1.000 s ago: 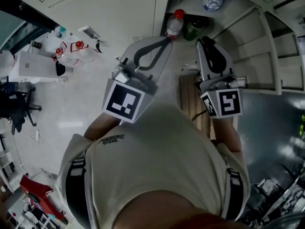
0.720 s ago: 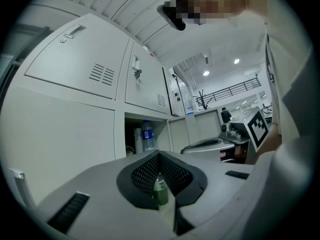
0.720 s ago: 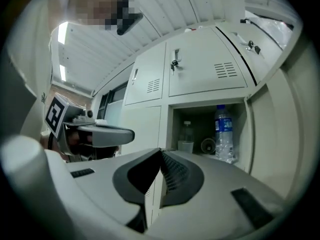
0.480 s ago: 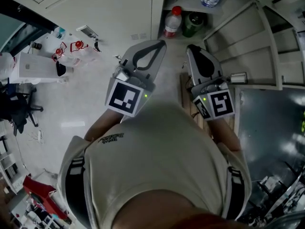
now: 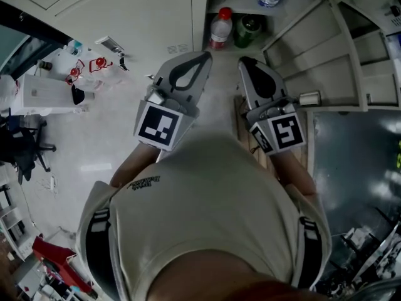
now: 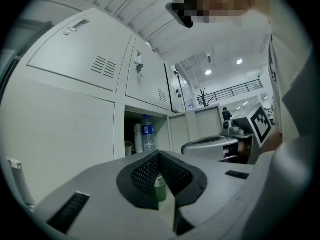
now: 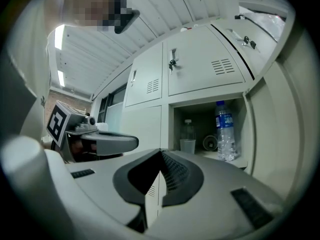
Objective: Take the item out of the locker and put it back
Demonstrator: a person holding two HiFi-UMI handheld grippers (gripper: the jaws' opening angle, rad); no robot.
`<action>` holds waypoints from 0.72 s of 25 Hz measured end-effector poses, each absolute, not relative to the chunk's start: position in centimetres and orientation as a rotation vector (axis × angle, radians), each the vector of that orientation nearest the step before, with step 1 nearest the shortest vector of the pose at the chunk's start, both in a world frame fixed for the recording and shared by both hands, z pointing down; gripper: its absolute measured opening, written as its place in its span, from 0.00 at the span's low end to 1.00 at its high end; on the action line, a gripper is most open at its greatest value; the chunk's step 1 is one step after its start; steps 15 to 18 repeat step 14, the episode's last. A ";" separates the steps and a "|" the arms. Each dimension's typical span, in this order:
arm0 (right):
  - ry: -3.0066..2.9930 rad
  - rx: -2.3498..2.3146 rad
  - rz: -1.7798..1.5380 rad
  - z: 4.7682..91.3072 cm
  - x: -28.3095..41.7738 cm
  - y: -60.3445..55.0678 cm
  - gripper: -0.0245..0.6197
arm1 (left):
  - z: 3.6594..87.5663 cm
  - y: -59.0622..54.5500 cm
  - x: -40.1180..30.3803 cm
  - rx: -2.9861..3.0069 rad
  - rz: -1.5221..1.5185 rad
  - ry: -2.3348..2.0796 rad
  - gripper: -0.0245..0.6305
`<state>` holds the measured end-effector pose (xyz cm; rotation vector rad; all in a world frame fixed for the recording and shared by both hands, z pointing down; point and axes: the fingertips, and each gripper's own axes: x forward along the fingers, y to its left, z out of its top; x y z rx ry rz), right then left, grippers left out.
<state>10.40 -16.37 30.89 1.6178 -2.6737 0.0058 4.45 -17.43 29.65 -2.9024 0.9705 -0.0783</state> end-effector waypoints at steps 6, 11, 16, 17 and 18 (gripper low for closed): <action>-2.672 1.624 0.009 30.7 10.6 -16.3 0.04 | 29.5 -17.0 4.9 -2.886 -0.089 0.950 0.06; -2.674 1.622 0.012 30.7 10.5 -16.1 0.04 | 29.6 -17.0 4.9 -2.897 -0.085 0.948 0.06; -2.672 1.617 0.017 30.8 10.4 -16.0 0.04 | 29.6 -17.0 4.9 -2.899 -0.085 0.948 0.06; -2.672 1.617 0.017 30.8 10.4 -16.0 0.04 | 29.6 -17.0 4.9 -2.899 -0.085 0.948 0.06; -2.672 1.617 0.017 30.8 10.4 -16.0 0.04 | 29.6 -17.0 4.9 -2.899 -0.085 0.948 0.06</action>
